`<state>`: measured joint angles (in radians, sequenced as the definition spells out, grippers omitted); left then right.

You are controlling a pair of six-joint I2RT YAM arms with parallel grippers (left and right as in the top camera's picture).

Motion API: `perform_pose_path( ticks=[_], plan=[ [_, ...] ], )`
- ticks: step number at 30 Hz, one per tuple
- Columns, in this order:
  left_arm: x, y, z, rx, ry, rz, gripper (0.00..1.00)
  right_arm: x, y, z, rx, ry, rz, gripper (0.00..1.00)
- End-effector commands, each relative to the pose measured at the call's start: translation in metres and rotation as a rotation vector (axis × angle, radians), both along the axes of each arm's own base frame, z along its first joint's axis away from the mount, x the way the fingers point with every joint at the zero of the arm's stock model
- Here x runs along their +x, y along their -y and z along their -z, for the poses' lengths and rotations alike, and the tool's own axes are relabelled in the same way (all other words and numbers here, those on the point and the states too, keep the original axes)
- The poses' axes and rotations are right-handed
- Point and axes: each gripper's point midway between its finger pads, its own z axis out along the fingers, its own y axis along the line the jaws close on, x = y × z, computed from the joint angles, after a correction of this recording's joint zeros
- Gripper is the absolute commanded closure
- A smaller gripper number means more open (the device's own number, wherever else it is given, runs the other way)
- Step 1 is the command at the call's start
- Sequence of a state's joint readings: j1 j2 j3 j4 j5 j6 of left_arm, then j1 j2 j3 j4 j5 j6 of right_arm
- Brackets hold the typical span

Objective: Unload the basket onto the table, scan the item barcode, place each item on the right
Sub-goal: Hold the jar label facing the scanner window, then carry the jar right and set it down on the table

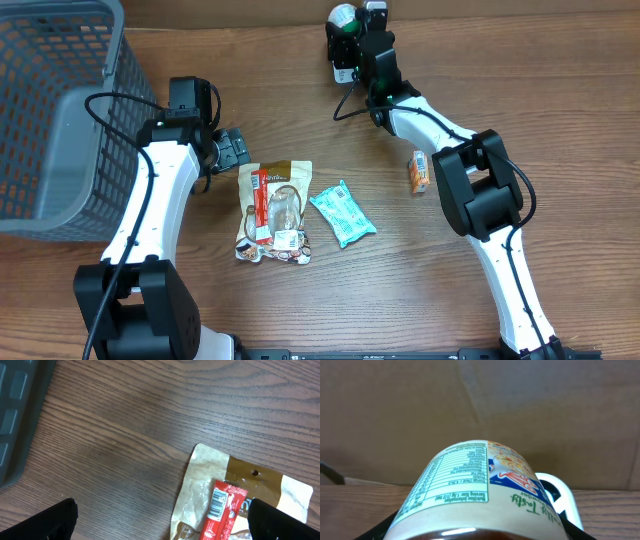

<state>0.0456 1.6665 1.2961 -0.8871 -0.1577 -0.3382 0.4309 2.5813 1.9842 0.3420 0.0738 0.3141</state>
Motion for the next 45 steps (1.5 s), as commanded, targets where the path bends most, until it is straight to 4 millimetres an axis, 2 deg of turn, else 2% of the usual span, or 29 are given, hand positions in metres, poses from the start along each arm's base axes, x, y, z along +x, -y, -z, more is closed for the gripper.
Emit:
perform_pose_path(
  ticks=[1, 5, 9, 12, 15, 17, 20, 22, 23, 24, 27, 28, 33, 39, 42, 45],
  plan=[
    [0.005, 0.002, -0.008, 0.0, 0.027, -0.003, 0.0, -0.002, 0.009, -0.09, 0.052, 0.093, -0.018, 0.59],
    [0.005, 0.002, -0.008, 0.0, 0.027, -0.003, 0.0, -0.016, 0.037, -0.143, 0.033, 0.052, 0.011, 0.58],
    [0.005, 0.002, -0.008, 0.0, 0.027, -0.003, 0.0, -0.044, 0.07, -0.183, -0.004, -0.043, 0.042, 0.59],
    [0.005, 0.002, -0.008, 0.0, 0.027, -0.003, 0.0, -0.074, 0.098, -0.2, -0.037, -0.146, 0.056, 0.59],
    [0.005, 0.002, -0.008, 0.0, 0.027, -0.003, 0.0, -0.107, 0.136, -0.201, -0.079, -0.284, 0.099, 0.59],
    [0.005, 0.002, -0.008, 0.0, 0.027, -0.003, 0.0, -0.13, 0.164, -0.191, -0.108, -0.396, 0.136, 0.59],
    [0.005, 0.002, -0.008, 0.0, 0.027, -0.003, 0.0, -0.164, 0.201, -0.161, -0.152, -0.593, 0.19, 0.59],
    [0.005, 0.002, -0.008, 0.0, 0.027, -0.003, 0.0, -0.187, 0.225, -0.136, -0.179, -0.741, 0.226, 0.47],
    [0.005, 0.002, -0.008, 0.0, 0.027, -0.003, 0.0, -0.197, 0.235, -0.124, -0.19, -0.804, 0.241, 0.47],
    [0.005, 0.002, -0.008, 0.0, 0.027, -0.003, 0.0, -0.208, 0.246, -0.111, -0.199, -0.872, 0.257, 0.49],
    [0.005, 0.002, -0.008, 0.0, 0.027, -0.003, 0.0, -0.234, 0.269, -0.076, -0.213, -1.024, 0.292, 0.61],
    [0.005, 0.002, -0.008, 0.0, 0.027, -0.003, 0.0, -0.242, 0.275, -0.064, -0.218, -1.067, 0.299, 0.62],
    [0.005, 0.002, -0.008, 0.0, 0.027, -0.003, 0.0, -0.268, 0.289, -0.005, -0.224, -1.201, 0.32, 0.61],
    [0.005, 0.002, -0.008, 0.0, 0.027, -0.003, 0.0, -0.277, 0.294, 0.052, -0.215, -1.215, 0.334, 0.6],
    [0.005, 0.002, -0.008, 0.0, 0.027, -0.003, 0.0, -0.28, 0.297, 0.073, -0.205, -1.204, 0.346, 0.49],
    [0.005, 0.002, -0.008, 0.0, 0.027, -0.003, 0.0, -0.284, 0.302, 0.082, -0.196, -1.214, 0.359, 0.39]
  ],
)
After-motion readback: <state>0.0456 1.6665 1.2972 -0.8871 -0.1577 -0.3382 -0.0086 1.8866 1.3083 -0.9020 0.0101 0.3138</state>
